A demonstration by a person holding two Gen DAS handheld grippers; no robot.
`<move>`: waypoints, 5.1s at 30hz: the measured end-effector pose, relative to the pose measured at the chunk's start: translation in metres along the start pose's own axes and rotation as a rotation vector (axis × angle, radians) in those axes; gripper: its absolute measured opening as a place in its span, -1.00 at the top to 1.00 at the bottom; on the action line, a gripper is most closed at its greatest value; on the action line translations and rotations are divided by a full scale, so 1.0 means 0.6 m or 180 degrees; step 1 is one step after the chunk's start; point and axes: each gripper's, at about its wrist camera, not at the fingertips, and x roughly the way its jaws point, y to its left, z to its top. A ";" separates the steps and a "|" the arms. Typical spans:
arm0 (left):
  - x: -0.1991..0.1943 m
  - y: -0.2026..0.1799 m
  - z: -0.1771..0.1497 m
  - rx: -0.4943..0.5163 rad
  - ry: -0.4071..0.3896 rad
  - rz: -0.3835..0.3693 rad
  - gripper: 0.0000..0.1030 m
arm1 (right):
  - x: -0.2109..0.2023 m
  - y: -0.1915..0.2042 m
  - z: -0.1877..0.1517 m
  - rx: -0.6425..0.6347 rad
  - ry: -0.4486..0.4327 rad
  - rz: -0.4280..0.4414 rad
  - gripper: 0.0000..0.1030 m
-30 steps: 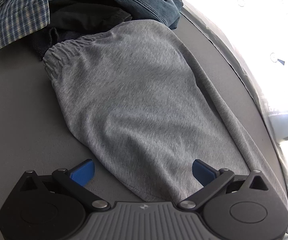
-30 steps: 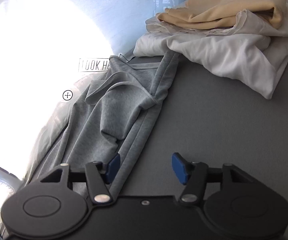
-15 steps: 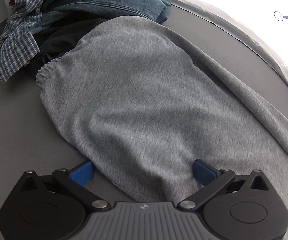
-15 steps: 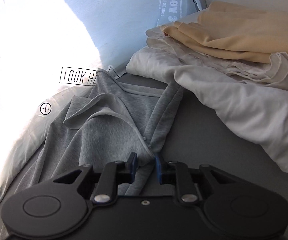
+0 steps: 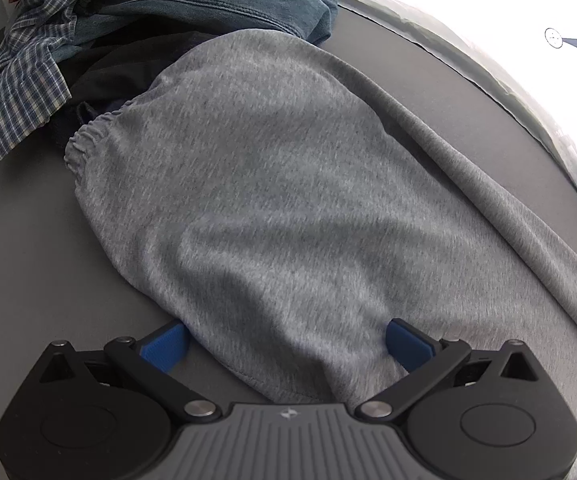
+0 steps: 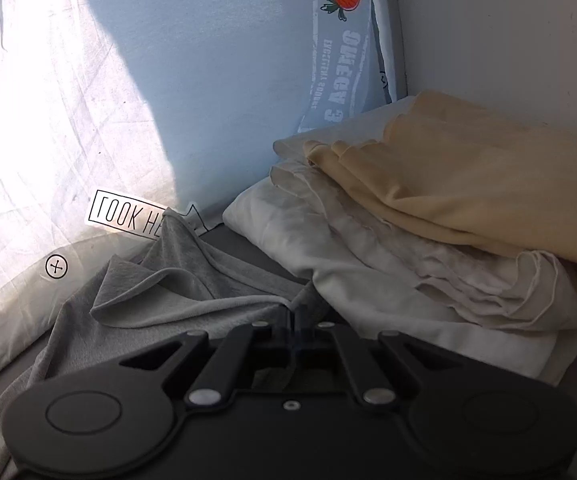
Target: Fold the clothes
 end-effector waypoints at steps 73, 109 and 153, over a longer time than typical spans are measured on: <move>-0.054 0.211 0.047 -0.0002 -0.0596 -0.0110 0.35 | -0.347 -0.252 -0.198 -0.0149 -0.0150 -0.0675 0.28; -0.013 0.168 0.015 0.0215 -0.0605 0.0299 -0.55 | -0.265 -0.239 -0.209 -0.1043 0.0272 -0.0279 0.98; -0.007 0.167 0.025 0.0230 -0.0589 0.0463 -0.87 | -0.204 -0.161 -0.057 -0.0787 -0.0281 -0.0628 0.98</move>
